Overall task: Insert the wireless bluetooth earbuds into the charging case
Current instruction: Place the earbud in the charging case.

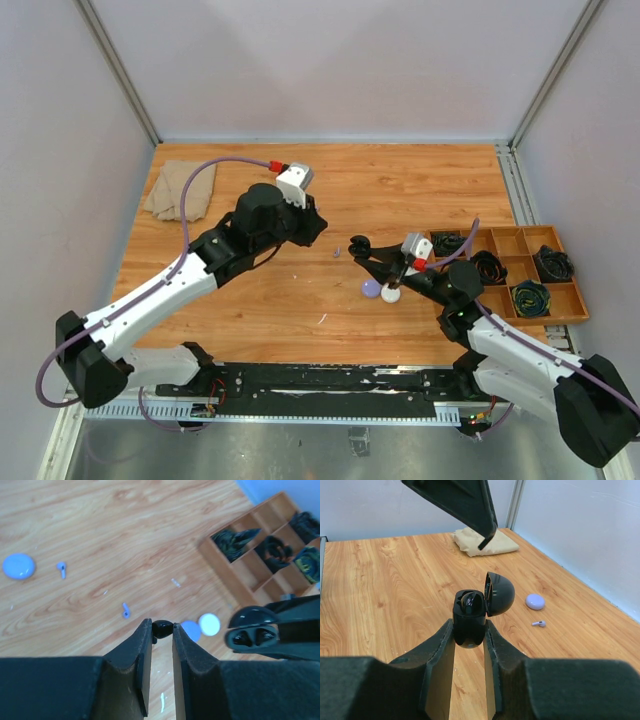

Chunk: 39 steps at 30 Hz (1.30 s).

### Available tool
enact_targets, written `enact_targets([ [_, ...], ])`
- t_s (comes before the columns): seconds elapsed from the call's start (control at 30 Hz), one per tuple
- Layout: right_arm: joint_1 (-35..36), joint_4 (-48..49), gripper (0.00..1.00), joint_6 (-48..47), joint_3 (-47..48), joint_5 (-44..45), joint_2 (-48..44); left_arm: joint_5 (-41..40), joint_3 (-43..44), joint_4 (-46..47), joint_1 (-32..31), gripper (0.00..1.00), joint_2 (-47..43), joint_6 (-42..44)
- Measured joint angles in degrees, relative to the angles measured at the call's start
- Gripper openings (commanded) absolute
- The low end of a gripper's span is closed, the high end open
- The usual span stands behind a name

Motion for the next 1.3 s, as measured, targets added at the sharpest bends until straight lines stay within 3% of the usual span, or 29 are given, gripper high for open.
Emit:
enact_targets([
  [0.6, 0.0, 4.3, 0.05, 3.7, 1.1, 0.0, 2.2, 10.1, -12.7, 23.9, -4.0, 0.25, -8.5, -2.9],
  [1.3, 0.0, 6.1, 0.05, 6.2, 1.7, 0.0, 2.2, 11.6, -15.0, 32.3, -8.5, 0.25, -5.6, -2.8],
])
